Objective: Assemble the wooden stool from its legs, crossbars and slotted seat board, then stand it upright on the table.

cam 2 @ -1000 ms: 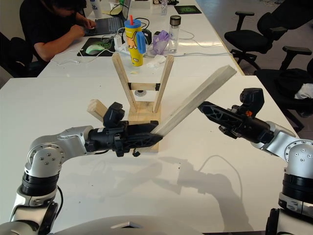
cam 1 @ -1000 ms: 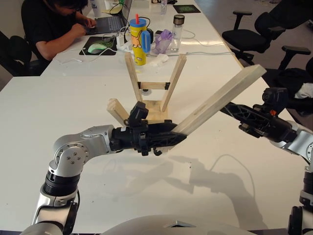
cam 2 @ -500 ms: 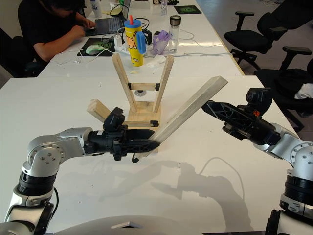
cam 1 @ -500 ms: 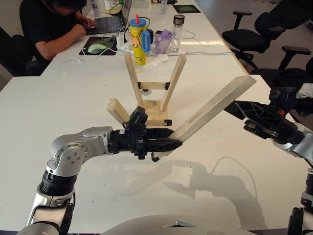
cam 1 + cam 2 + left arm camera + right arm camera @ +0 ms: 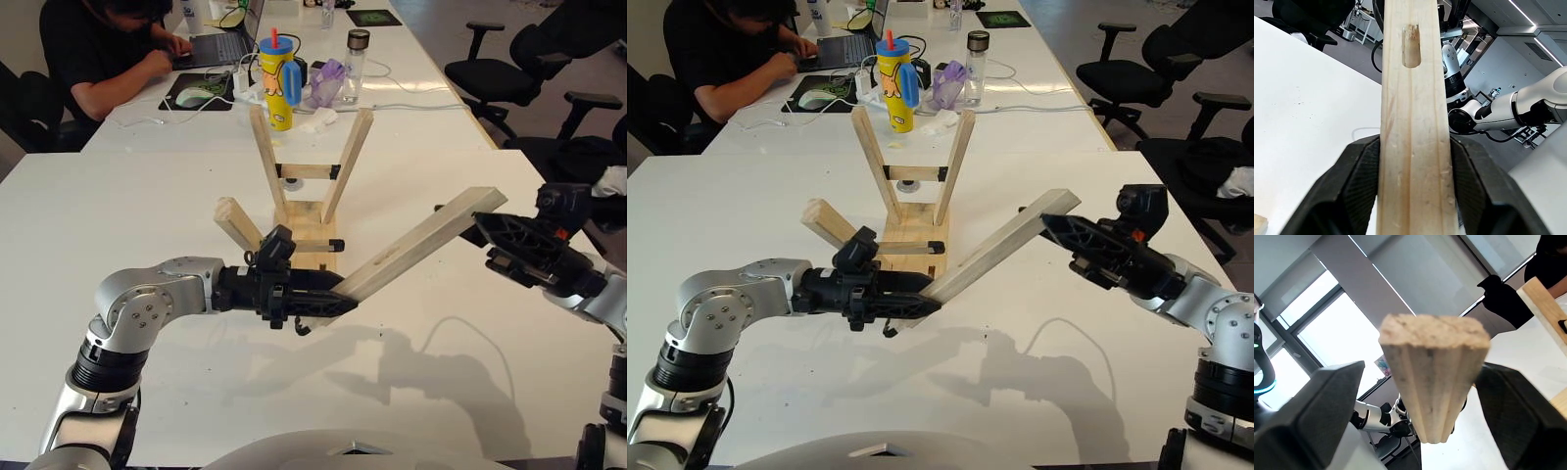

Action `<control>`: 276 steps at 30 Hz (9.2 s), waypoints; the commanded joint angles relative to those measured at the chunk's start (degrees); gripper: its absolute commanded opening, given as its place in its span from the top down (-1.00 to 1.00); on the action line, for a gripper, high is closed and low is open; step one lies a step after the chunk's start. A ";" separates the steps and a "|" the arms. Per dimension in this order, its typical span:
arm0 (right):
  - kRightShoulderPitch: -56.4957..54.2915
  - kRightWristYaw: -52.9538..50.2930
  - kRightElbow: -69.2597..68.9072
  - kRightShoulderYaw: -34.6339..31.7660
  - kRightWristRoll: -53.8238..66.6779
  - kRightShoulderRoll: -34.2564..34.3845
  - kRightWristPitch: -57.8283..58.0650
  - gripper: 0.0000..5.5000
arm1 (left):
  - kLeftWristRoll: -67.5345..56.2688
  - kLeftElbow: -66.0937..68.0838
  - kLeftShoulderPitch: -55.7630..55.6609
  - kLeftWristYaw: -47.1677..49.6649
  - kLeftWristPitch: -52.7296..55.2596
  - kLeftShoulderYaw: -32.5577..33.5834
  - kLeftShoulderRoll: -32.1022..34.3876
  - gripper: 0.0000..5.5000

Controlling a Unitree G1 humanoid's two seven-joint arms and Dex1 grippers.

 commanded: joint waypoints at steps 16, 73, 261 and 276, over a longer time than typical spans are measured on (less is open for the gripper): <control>-1.63 -2.44 0.82 1.99 -6.59 1.34 -4.23 0.24 | 3.27 -2.78 2.46 2.14 -3.15 2.49 -0.18 0.25; -23.79 22.77 11.24 32.48 -62.86 0.62 -38.66 0.25 | 54.07 10.30 12.77 6.86 -25.51 -19.78 -0.55 -0.28; -21.74 -1.89 16.09 30.36 -52.12 27.90 -45.34 1.00 | 67.66 27.48 29.73 19.23 -69.99 1.50 -5.27 0.52; -6.12 -22.33 0.58 37.67 -64.25 35.64 -38.53 1.00 | 74.49 29.39 20.98 30.16 -59.07 -0.67 -12.19 0.52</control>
